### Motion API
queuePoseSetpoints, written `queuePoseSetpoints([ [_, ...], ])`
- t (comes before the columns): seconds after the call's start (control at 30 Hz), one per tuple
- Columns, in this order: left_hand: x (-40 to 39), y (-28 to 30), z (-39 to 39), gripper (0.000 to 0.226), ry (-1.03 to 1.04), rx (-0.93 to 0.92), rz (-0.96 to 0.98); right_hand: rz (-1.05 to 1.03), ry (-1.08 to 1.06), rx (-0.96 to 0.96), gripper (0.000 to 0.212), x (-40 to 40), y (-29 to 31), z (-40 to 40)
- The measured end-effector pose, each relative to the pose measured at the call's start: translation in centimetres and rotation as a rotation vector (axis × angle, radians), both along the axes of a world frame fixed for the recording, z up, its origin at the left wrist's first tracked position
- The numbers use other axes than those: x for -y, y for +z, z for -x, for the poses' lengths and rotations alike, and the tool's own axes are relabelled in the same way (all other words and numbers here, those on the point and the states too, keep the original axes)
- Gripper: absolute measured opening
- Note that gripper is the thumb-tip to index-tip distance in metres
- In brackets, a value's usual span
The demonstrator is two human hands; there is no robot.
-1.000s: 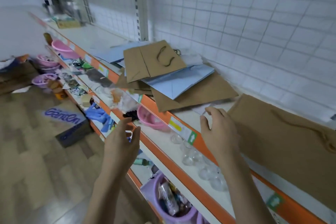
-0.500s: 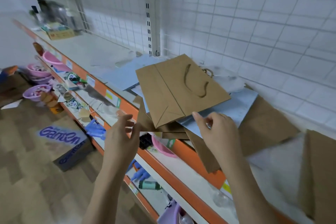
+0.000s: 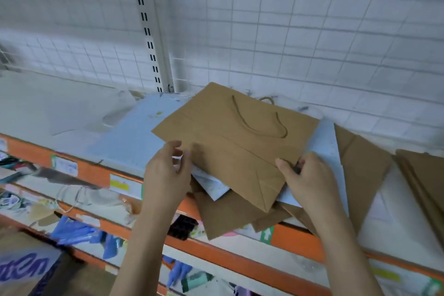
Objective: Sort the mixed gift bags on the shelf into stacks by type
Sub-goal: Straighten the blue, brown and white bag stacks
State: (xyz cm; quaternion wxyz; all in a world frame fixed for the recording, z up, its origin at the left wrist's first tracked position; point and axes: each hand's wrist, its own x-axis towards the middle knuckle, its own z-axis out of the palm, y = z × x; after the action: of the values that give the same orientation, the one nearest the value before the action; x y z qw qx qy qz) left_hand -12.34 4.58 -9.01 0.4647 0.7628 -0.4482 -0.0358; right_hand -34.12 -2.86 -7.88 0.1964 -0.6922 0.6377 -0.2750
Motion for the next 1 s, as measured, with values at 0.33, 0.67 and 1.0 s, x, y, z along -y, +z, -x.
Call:
queuePoseSetpoints([
  [0.33,2.7,0.0,-4.4,0.027,-0.202,0.067,0.047,0.088,-0.177,0.341,0.028,-3.0,1.8,-4.1],
  [0.67,6.3,-0.2,-15.9,0.074,0.076,0.073,-0.493,0.269,-0.274,0.48,0.035,-3.2,1.5,-7.6],
  [1.0,4.8,-0.2,-17.2,0.113,0.217,0.026,-0.515,0.271,-0.329,0.533,0.035,-3.2,0.9,-8.4],
])
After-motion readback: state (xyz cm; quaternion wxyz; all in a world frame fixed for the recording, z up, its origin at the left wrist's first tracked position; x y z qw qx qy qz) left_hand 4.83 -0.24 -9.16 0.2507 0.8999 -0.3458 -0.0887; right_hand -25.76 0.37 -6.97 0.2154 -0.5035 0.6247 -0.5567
